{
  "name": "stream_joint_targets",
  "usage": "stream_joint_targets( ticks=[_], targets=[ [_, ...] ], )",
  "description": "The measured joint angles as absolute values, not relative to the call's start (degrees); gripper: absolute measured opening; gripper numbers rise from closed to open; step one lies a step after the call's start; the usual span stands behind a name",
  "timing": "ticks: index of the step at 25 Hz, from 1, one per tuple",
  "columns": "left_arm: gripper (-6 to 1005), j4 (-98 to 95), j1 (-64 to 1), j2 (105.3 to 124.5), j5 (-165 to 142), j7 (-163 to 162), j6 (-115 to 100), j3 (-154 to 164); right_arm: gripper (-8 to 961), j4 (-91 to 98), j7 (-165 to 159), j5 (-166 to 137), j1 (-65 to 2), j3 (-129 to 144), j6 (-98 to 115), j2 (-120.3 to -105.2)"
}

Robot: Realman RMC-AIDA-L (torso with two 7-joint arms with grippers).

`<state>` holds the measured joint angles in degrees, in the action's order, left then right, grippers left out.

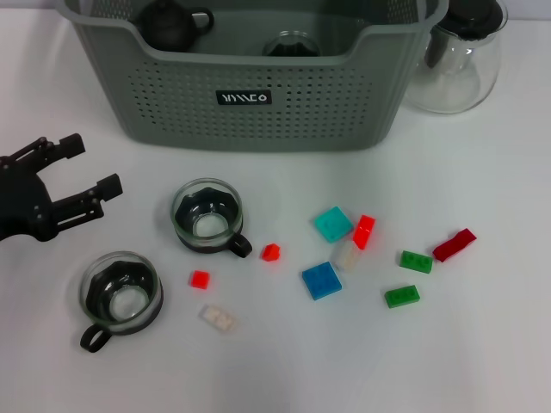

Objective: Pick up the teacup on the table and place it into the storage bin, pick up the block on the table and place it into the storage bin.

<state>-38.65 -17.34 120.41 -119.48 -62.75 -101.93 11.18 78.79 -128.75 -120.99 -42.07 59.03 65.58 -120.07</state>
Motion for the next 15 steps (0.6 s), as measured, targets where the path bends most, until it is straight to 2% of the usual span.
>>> stream_joint_targets(
  ticks=[7,15],
  targets=[
    [860,-38.67,-17.06,120.41,-119.44,-62.75,-101.80,11.21,60,67.22,-134.30,-131.71,-52.63,60.21,59.21,-119.79],
    [859,-38.65,-17.47,120.39,-119.33,-62.75,-101.81,11.24,61,63.97,-135.46,-133.00,-55.83,60.08,56.61,-119.76]
  ],
)
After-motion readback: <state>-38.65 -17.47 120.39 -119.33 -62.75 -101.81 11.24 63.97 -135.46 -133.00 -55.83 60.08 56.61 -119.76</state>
